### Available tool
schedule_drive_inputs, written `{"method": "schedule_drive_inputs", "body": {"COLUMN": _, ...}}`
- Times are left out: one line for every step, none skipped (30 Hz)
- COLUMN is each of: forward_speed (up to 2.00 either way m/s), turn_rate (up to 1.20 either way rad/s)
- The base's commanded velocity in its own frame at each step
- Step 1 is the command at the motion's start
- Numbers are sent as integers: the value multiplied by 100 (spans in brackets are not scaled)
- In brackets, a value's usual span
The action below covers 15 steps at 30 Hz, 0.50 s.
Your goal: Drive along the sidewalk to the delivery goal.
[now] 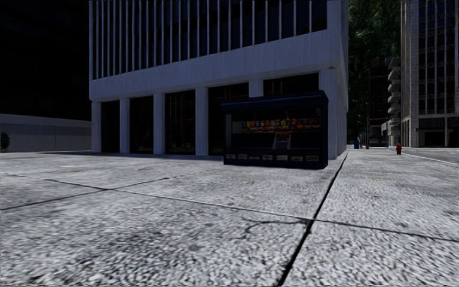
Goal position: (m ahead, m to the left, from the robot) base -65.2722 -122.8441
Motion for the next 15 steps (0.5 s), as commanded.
{"method": "schedule_drive_inputs", "body": {"forward_speed": 200, "turn_rate": -44}}
{"method": "schedule_drive_inputs", "body": {"forward_speed": 200, "turn_rate": -44}}
{"method": "schedule_drive_inputs", "body": {"forward_speed": 200, "turn_rate": -44}}
{"method": "schedule_drive_inputs", "body": {"forward_speed": 200, "turn_rate": -44}}
{"method": "schedule_drive_inputs", "body": {"forward_speed": 200, "turn_rate": -44}}
{"method": "schedule_drive_inputs", "body": {"forward_speed": 200, "turn_rate": -44}}
{"method": "schedule_drive_inputs", "body": {"forward_speed": 200, "turn_rate": -44}}
{"method": "schedule_drive_inputs", "body": {"forward_speed": 200, "turn_rate": -44}}
{"method": "schedule_drive_inputs", "body": {"forward_speed": 200, "turn_rate": -44}}
{"method": "schedule_drive_inputs", "body": {"forward_speed": 200, "turn_rate": -44}}
{"method": "schedule_drive_inputs", "body": {"forward_speed": 200, "turn_rate": -44}}
{"method": "schedule_drive_inputs", "body": {"forward_speed": 200, "turn_rate": -44}}
{"method": "schedule_drive_inputs", "body": {"forward_speed": 200, "turn_rate": -44}}
{"method": "schedule_drive_inputs", "body": {"forward_speed": 200, "turn_rate": -44}}
{"method": "schedule_drive_inputs", "body": {"forward_speed": 200, "turn_rate": -44}}
